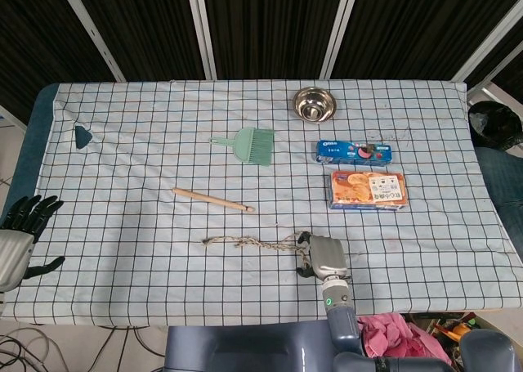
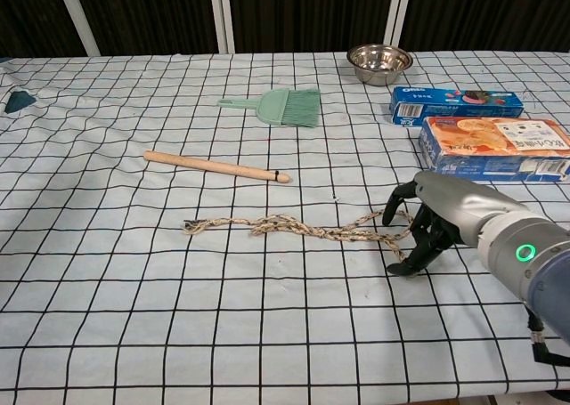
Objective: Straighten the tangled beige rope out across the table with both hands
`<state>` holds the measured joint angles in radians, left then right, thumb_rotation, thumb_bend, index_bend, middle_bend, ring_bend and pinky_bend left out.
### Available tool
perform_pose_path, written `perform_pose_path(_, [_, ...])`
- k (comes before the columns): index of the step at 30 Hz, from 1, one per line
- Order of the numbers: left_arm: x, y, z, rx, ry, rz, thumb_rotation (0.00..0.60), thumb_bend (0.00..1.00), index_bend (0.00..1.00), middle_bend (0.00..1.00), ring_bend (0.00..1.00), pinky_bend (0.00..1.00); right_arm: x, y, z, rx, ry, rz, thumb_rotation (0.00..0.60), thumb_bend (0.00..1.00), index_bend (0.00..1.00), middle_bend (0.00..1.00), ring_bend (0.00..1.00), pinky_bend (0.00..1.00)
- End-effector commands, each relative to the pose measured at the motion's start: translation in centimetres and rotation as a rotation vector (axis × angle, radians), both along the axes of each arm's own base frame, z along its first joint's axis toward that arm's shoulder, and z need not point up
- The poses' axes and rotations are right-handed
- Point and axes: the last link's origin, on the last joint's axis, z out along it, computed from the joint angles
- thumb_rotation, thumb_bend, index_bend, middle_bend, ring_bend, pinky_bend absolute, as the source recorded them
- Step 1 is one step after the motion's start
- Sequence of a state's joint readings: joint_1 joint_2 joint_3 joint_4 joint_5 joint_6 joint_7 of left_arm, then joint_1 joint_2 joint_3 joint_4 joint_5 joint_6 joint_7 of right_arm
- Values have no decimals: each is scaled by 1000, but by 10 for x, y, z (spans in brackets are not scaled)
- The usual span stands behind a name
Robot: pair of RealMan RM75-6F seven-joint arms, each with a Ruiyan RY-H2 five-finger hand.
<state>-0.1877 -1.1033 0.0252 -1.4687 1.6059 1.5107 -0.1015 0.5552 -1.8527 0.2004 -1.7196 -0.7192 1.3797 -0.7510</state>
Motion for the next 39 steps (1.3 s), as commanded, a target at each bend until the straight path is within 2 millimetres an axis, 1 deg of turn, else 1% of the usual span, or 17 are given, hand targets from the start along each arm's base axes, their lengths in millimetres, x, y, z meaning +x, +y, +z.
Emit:
perform_pose_path(1, [0, 0, 0, 2, 0, 2, 600, 73, 98, 69, 3, 24, -1, -1, -4, -38, 28, 13, 600, 108, 370, 873, 971, 984])
perform_pose_path(5, [0, -1, 1, 11, 0, 1, 600, 73, 98, 69, 4, 24, -6, 1, -7, -53, 51, 10, 600, 107, 370, 874, 972, 984])
perform_pose_path(18, [-1, -2, 1, 18, 3, 13, 600, 73, 98, 68, 4, 24, -18, 2, 3, -116, 127, 18, 600, 108, 372, 874, 975, 984])
perform_pose_path(21, [0, -3, 2, 21, 2, 14, 600, 73, 98, 68, 3, 24, -20, 5, 2, -101, 142, 11, 600, 108, 388, 875, 978, 984])
perform_pose_path(23, [0, -3, 2, 24, 0, 16, 600, 73, 98, 68, 3, 24, -21, 6, 3, -96, 147, 6, 600, 110, 420, 882, 984, 985])
perform_pose_path(25, [0, -3, 3, 25, -2, 18, 600, 73, 99, 68, 4, 24, -21, 6, 4, -99, 134, 0, 600, 145, 475, 892, 991, 989])
perform_pose_path(27, [0, -3, 3, 24, -4, 19, 600, 73, 100, 68, 4, 24, -20, 6, 4, -105, 119, -4, 600, 186, 499, 895, 993, 991])
perform_pose_path(31, [-1, -3, 4, 24, -9, 24, 600, 73, 103, 67, 4, 24, -20, 8, 2, -89, 119, -8, 600, 214, 504, 896, 993, 991])
perform_pose_path(39, [-1, -3, 5, 22, -12, 21, 600, 73, 103, 66, 3, 24, -16, 11, -4, -51, 90, -22, 600, 216, 504, 896, 994, 992])
